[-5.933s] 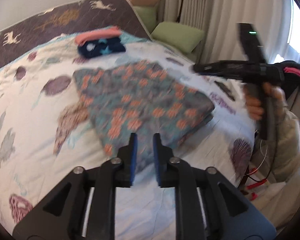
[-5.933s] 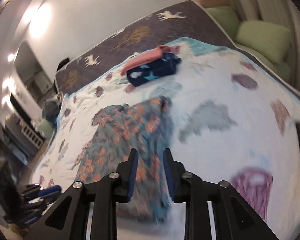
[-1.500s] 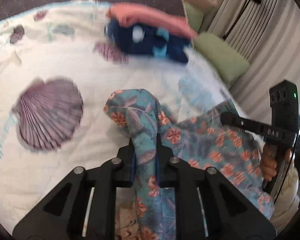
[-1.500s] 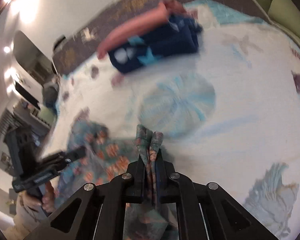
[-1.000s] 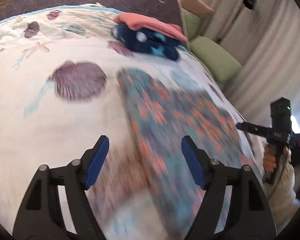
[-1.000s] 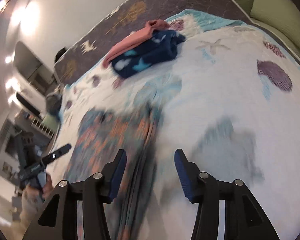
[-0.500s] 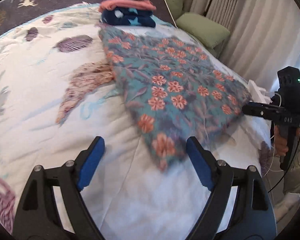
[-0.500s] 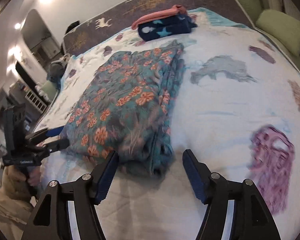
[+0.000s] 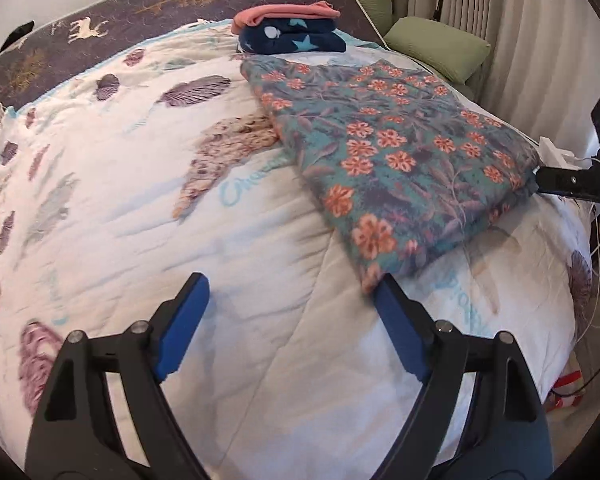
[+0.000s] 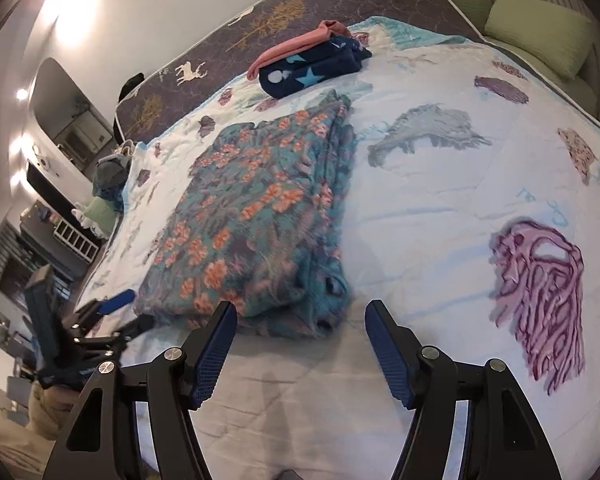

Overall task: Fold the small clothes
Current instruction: 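Grasp the folded shirt's edge with both grippers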

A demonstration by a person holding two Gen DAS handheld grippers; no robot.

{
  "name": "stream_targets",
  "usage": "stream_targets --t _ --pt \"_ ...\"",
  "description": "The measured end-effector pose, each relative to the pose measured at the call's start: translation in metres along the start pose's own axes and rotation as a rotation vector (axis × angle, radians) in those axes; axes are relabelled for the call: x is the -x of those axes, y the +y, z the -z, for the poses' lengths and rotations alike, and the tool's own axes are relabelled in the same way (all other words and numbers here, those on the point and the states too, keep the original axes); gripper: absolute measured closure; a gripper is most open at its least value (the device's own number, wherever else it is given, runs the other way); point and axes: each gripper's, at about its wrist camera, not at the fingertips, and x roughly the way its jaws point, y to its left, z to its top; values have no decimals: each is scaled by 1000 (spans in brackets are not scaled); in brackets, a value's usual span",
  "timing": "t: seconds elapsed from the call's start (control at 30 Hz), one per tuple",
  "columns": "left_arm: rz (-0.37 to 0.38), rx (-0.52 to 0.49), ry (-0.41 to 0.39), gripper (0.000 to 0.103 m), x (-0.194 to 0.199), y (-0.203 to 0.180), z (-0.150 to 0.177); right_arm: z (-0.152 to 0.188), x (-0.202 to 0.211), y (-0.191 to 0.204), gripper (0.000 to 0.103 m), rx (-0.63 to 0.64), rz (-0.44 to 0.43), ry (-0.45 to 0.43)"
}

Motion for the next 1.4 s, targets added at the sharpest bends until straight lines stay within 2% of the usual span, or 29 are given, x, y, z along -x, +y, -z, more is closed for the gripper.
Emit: stream_targets --t 0.1,0.2,0.27,0.3,0.4,0.47,0.5,0.6,0.77,1.07,1.13,1.2,1.23,1.33,1.4 --pt "7 2 -12 18 11 6 0 -8 4 -11 35 -36 -37 -12" --pt "141 75 -52 18 14 15 -15 -24 1 -15 33 -27 -67 -14" --pt "235 126 -75 18 6 19 -32 -37 -7 -15 32 -19 -49 -12" --pt "248 143 -75 18 -2 19 -40 -44 -11 -14 31 -16 -49 -12" --pt "287 197 7 18 -38 21 -59 -65 -30 -17 31 -35 -125 11" --pt "334 246 62 18 -60 25 -66 -75 -41 -21 31 -55 -139 20" --pt "346 265 58 18 -68 27 -71 -82 -50 -24 31 -65 -140 29" --pt "390 258 45 18 -78 28 -86 -94 -68 -33 31 -87 -172 57" --pt "529 303 41 19 -106 41 -107 -114 -94 -39 30 -93 -315 119" --pt "624 168 35 20 -137 30 -136 -138 -124 -30 34 30 -352 168" --pt "643 152 40 20 -146 26 -145 -143 -134 -25 42 49 -339 171" --pt "648 139 47 20 -151 24 -151 -146 -143 -22 62 65 -307 170" --pt "648 127 45 20 -152 22 -153 -145 -145 -23 68 62 -303 170" --pt "630 104 41 20 -151 19 -152 -144 -143 -30 72 35 -326 159" --pt "613 108 41 27 -149 20 -151 -143 -142 -31 73 32 -326 153"
